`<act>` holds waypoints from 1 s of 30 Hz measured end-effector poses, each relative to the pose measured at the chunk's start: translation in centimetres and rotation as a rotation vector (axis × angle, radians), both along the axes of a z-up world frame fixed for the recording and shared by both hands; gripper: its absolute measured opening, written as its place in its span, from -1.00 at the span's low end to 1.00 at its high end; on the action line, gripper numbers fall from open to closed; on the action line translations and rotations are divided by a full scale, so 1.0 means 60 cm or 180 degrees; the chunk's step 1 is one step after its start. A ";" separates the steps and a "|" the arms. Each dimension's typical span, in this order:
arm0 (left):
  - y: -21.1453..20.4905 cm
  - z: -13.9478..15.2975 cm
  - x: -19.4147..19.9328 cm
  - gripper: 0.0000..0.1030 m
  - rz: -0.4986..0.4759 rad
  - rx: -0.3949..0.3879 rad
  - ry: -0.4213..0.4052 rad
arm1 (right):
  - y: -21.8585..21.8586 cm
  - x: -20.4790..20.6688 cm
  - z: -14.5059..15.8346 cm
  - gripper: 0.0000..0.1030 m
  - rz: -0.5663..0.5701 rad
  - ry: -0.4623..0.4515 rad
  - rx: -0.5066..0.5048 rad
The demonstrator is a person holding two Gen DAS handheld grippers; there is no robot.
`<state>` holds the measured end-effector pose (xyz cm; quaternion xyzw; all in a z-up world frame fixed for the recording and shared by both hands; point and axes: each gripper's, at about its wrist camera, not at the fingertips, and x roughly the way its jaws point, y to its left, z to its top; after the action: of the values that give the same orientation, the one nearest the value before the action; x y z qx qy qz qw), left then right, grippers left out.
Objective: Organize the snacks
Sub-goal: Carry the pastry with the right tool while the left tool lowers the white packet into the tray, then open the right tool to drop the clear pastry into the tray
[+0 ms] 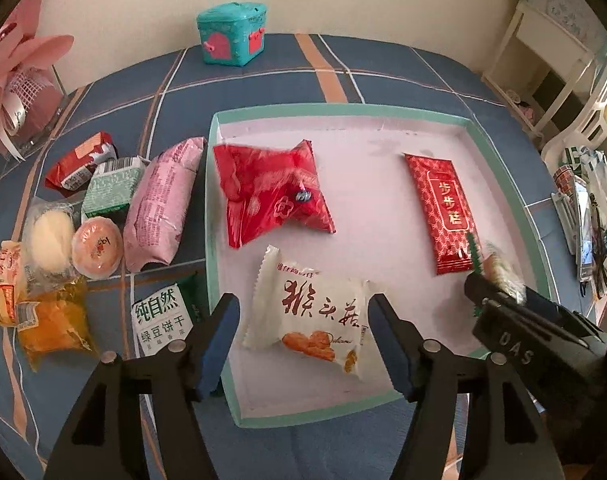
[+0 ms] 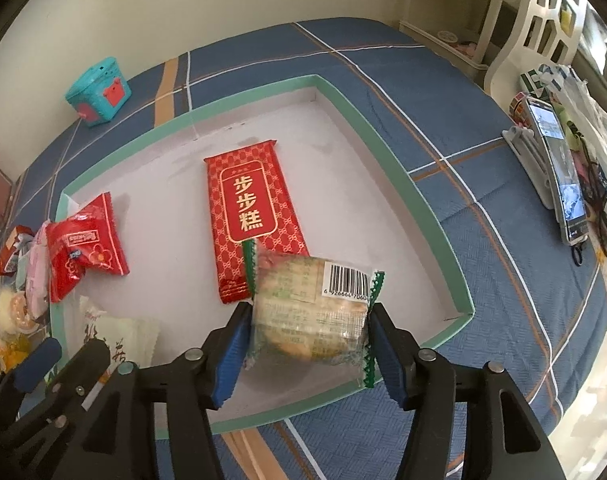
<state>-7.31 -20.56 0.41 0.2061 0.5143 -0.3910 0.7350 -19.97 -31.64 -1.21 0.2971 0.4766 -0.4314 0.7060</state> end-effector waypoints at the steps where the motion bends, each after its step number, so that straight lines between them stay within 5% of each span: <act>1: 0.001 0.004 -0.001 0.32 -0.0007 -0.0020 -0.0007 | 0.001 0.000 0.001 0.25 0.0011 -0.0003 -0.0002; 6: 0.010 0.018 0.003 0.34 0.0049 -0.0076 -0.0021 | 0.010 0.003 0.016 0.52 0.0086 -0.0040 -0.0149; 9: 0.023 0.025 0.016 0.63 0.0211 -0.0116 -0.0035 | 0.011 0.001 0.026 0.74 0.0110 -0.0095 -0.0216; 14: 0.054 0.036 0.044 0.79 0.0597 -0.0139 -0.0184 | 0.014 0.002 0.033 0.98 0.0148 -0.0171 -0.0221; 23: 0.101 0.027 0.092 0.99 0.1135 -0.0052 -0.0262 | 0.019 0.006 0.032 1.00 0.0233 -0.0281 -0.0063; 30: 0.119 0.033 0.106 0.99 0.1233 -0.0131 -0.0240 | 0.036 0.014 0.038 1.00 0.0366 -0.0487 0.0042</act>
<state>-0.93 -13.42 2.39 0.1027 0.5083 -0.2447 0.8192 -19.15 -29.45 1.10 0.3060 0.4404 -0.3631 0.7620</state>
